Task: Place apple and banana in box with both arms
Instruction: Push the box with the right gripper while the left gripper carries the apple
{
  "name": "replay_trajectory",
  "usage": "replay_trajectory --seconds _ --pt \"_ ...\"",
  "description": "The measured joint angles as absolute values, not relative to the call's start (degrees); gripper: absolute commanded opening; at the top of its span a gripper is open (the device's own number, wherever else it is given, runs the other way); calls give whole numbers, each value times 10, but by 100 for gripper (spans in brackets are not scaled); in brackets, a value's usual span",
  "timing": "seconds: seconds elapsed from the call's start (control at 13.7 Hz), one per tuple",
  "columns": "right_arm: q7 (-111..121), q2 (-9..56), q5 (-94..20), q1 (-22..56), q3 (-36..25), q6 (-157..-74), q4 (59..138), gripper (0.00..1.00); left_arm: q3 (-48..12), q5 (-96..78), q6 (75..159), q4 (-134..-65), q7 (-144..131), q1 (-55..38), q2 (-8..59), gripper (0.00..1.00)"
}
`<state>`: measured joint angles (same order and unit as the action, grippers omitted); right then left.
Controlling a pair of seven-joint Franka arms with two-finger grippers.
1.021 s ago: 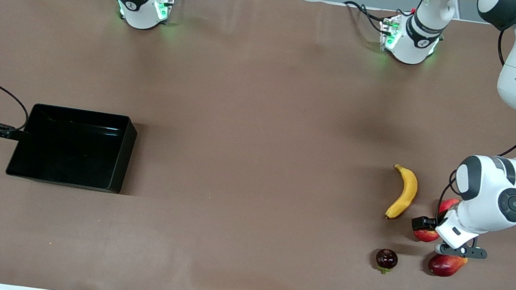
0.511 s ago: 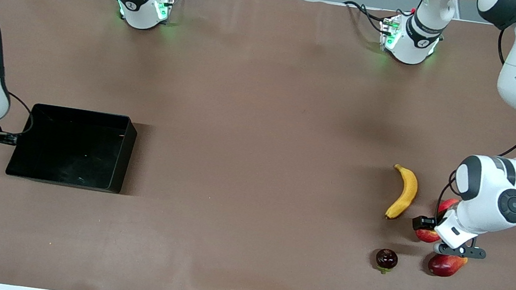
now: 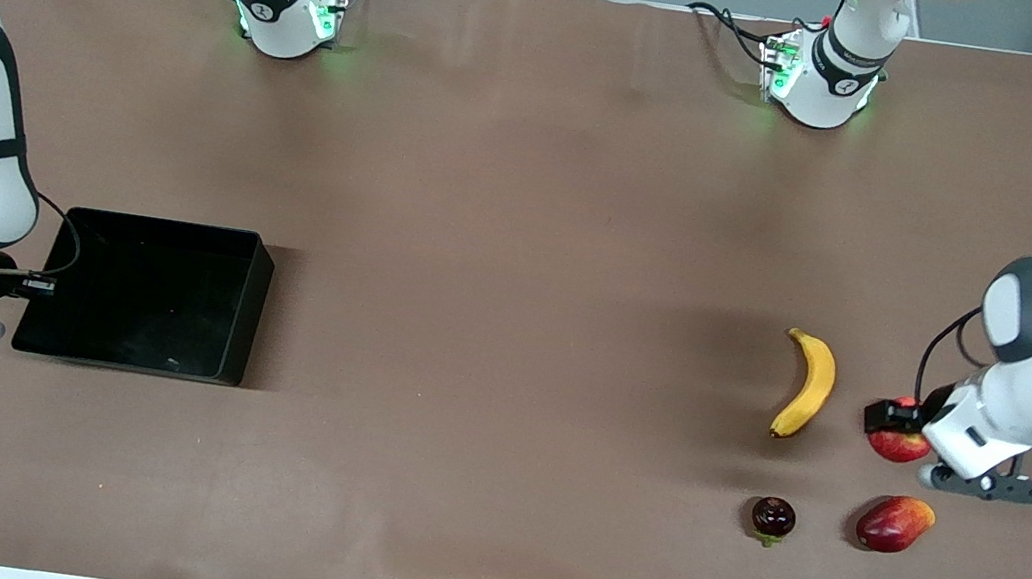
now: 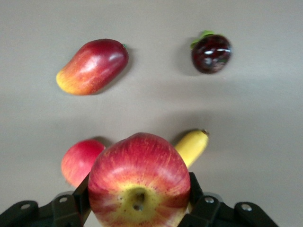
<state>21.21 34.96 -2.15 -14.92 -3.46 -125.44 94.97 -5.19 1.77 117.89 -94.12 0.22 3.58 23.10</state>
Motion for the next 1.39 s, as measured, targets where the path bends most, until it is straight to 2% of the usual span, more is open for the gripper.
replay_trajectory --seconds 0.15,0.44,0.73,1.39 --pt "217 328 -21 -124 -32 -1251 947 0 -64 18 1139 -942 -27 36 197 0" --pt "182 293 -22 -23 -28 -1218 932 0 -110 18 1098 -942 -123 35 165 0" --pt "86 288 -56 63 -27 -1184 918 0 -147 18 1081 -933 -198 33 162 0" --pt "-183 292 -112 235 -26 -1182 918 0 -234 18 1076 -932 -339 30 166 0"
